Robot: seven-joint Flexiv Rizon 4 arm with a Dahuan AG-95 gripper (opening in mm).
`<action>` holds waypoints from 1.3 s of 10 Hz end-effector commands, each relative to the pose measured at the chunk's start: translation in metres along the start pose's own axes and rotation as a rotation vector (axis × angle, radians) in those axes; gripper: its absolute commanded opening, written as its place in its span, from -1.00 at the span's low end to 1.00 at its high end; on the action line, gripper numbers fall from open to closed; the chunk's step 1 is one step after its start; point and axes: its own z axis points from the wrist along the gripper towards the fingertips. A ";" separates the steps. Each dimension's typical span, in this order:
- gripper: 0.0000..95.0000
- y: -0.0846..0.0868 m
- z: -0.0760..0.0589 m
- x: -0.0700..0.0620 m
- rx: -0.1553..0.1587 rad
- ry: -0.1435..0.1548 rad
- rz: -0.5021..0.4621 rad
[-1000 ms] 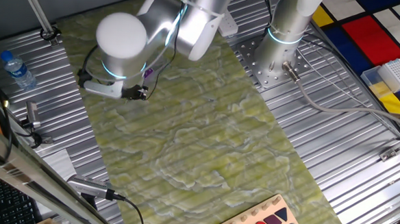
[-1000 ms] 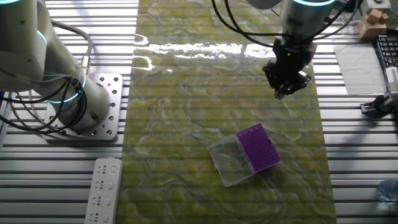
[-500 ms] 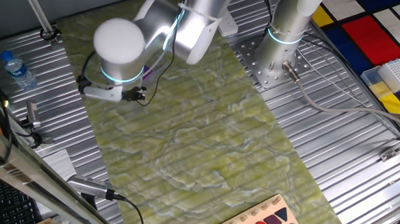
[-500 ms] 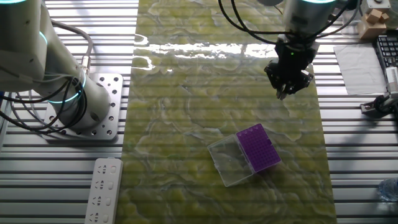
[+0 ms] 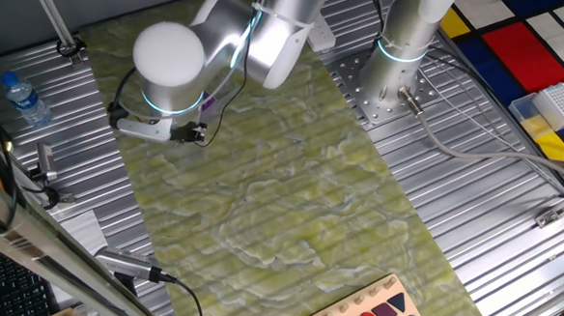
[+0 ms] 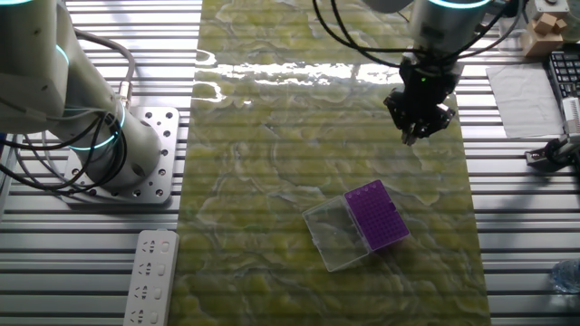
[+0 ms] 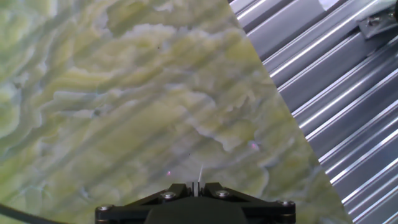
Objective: Insert a small pipette tip into the holder for small pipette tips
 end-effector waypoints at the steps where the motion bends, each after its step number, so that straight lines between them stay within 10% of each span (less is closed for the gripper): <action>1: -1.00 0.001 -0.001 0.003 0.008 0.002 -0.027; 7: -1.00 0.001 -0.001 0.003 -0.024 0.067 -0.131; 13: -1.00 0.004 0.001 0.063 -0.033 0.102 -0.158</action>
